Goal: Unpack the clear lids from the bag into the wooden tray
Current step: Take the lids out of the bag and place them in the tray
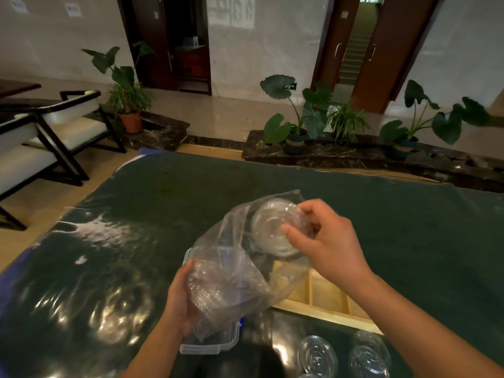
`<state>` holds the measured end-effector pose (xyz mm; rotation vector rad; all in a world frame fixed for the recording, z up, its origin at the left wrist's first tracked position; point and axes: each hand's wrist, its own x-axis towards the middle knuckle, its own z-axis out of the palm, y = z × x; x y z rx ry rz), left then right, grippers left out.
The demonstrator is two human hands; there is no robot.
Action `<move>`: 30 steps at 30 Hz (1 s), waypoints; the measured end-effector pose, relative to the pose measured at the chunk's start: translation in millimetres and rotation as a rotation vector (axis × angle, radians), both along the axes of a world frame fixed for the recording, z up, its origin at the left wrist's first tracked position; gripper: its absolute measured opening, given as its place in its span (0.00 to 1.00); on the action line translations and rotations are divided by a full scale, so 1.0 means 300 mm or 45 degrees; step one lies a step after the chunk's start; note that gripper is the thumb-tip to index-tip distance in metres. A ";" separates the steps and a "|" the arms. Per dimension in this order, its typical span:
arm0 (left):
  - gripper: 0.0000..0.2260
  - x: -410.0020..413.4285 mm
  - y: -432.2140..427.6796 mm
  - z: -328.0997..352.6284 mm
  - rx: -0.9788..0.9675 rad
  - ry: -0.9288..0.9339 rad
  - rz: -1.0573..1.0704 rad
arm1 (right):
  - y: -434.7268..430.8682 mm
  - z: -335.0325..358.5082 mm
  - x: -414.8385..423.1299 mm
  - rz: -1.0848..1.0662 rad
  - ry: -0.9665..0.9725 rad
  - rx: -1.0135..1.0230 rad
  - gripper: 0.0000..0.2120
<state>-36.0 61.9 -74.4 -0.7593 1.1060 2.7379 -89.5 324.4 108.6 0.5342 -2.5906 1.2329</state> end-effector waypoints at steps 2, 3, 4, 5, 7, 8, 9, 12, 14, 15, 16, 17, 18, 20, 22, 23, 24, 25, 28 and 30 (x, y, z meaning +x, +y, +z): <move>0.25 -0.002 -0.008 -0.006 0.024 0.001 0.005 | 0.035 0.020 -0.005 -0.041 -0.068 -0.219 0.12; 0.24 -0.003 -0.013 -0.010 0.039 0.003 0.018 | 0.056 0.028 -0.011 -0.079 -0.087 -0.321 0.11; 0.24 -0.004 -0.020 -0.014 0.054 0.003 0.037 | 0.079 0.031 -0.020 -0.127 -0.101 -0.408 0.11; 0.24 -0.004 -0.026 -0.019 0.062 0.002 0.057 | 0.105 0.030 -0.030 -0.177 -0.118 -0.481 0.10; 0.24 -0.003 -0.035 -0.028 0.048 -0.005 0.093 | 0.157 0.012 -0.053 -0.264 -0.174 -0.594 0.10; 0.25 -0.003 -0.039 -0.031 0.035 -0.015 0.110 | 0.179 -0.006 -0.064 -0.303 -0.205 -0.624 0.09; 0.25 -0.005 -0.042 -0.032 0.024 -0.025 0.122 | 0.197 -0.029 -0.075 -0.340 -0.235 -0.635 0.09; 0.23 -0.010 -0.042 -0.024 -0.008 -0.052 0.144 | 0.222 -0.122 -0.106 -0.418 -0.357 -0.620 0.07; 0.23 -0.009 -0.038 -0.019 -0.045 -0.073 0.160 | 0.226 -0.194 -0.125 -0.453 -0.452 -0.646 0.06; 0.25 -0.010 -0.035 -0.017 -0.069 -0.088 0.168 | 0.225 -0.229 -0.133 -0.470 -0.501 -0.667 0.06; 0.26 -0.010 -0.032 -0.015 -0.089 -0.100 0.175 | 0.224 -0.262 -0.140 -0.486 -0.548 -0.685 0.07; 0.27 -0.009 -0.029 -0.011 -0.100 -0.101 0.180 | 0.221 -0.295 -0.145 -0.503 -0.587 -0.694 0.07; 0.28 -0.009 -0.026 -0.005 -0.099 -0.100 0.185 | 0.219 -0.328 -0.150 -0.520 -0.617 -0.694 0.08; 0.28 -0.007 -0.019 0.005 -0.084 -0.110 0.190 | 0.218 -0.391 -0.161 -0.541 -0.663 -0.675 0.08; 0.28 -0.006 -0.013 0.006 -0.071 -0.126 0.200 | 0.217 -0.451 -0.172 -0.550 -0.712 -0.643 0.08; 0.28 -0.006 -0.012 0.003 -0.068 -0.127 0.207 | 0.217 -0.481 -0.179 -0.558 -0.736 -0.614 0.09; 0.27 -0.006 -0.011 0.003 -0.066 -0.129 0.211 | 0.216 -0.511 -0.186 -0.568 -0.757 -0.577 0.09; 0.27 -0.007 -0.012 0.003 -0.056 -0.121 0.210 | 0.215 -0.543 -0.195 -0.577 -0.778 -0.530 0.09; 0.26 -0.010 -0.018 -0.002 -0.015 -0.023 0.143 | 0.203 -0.636 -0.221 -0.585 -0.866 -0.398 0.13; 0.24 -0.009 -0.018 -0.013 0.005 0.032 0.129 | 0.190 -0.691 -0.238 -0.591 -0.937 -0.313 0.15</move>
